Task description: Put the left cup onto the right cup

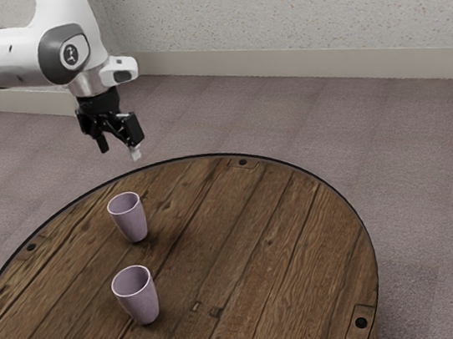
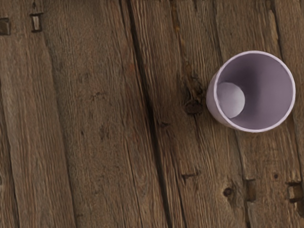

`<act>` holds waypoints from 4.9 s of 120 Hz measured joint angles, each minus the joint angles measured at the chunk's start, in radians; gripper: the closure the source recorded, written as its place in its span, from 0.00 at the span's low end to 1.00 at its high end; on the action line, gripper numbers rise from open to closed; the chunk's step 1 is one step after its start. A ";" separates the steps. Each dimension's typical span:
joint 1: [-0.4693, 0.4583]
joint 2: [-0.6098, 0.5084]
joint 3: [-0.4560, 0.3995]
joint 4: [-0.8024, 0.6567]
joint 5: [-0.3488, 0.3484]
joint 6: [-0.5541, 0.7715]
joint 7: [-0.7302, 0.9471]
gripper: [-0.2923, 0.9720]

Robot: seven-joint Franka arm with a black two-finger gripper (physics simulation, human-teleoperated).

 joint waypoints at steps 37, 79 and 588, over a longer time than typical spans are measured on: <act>0.046 -0.001 -0.001 -0.185 0.001 0.156 0.009 0.23; 0.089 0.061 -0.002 -0.215 -0.034 0.267 0.013 0.23; 0.033 -0.483 -0.281 -0.802 0.125 0.346 -0.529 0.85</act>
